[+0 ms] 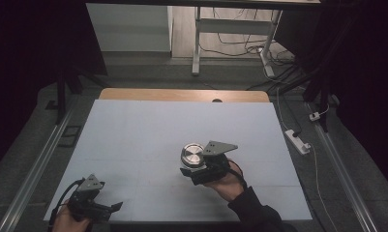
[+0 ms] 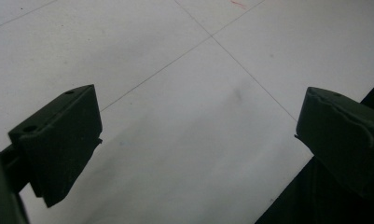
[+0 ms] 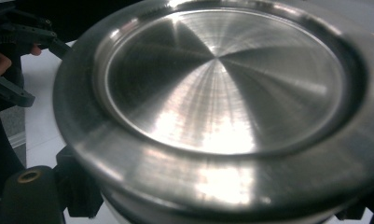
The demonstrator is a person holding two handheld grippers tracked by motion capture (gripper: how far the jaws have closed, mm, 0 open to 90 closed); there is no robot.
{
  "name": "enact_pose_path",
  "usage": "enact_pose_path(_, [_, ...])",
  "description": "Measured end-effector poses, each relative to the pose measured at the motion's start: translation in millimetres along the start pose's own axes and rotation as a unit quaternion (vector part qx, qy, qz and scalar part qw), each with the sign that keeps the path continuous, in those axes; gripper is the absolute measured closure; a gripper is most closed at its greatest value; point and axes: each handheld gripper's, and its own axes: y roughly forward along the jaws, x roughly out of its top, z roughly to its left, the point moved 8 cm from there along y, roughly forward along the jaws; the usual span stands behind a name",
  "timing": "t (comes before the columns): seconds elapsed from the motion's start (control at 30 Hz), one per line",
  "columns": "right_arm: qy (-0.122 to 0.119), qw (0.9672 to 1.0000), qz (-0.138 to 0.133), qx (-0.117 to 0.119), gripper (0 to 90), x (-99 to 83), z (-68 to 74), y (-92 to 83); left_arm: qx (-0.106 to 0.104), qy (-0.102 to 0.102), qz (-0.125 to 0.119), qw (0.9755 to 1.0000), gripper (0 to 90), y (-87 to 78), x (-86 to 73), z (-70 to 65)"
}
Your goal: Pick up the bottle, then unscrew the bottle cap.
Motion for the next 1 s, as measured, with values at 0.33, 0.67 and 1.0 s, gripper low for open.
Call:
enact_pose_path(0.33, [0.0,1.0,0.002,-0.001,13.4,-1.1,-0.6,0.7,-0.034,-0.01,-0.03,0.9989,0.0,-4.0,4.4,-1.1])
enact_pose_path(0.67, [0.001,1.0,0.0,0.0,13.4,-0.7,-0.5,0.8,-0.068,0.014,-0.063,0.9956,0.0,-8.1,21.3,-12.1])
enact_pose_path(1.0, [-0.001,1.0,0.004,0.002,13.4,-1.9,1.6,3.2,-0.089,0.077,-0.076,0.9901,0.0,-2.7,46.8,-28.5])
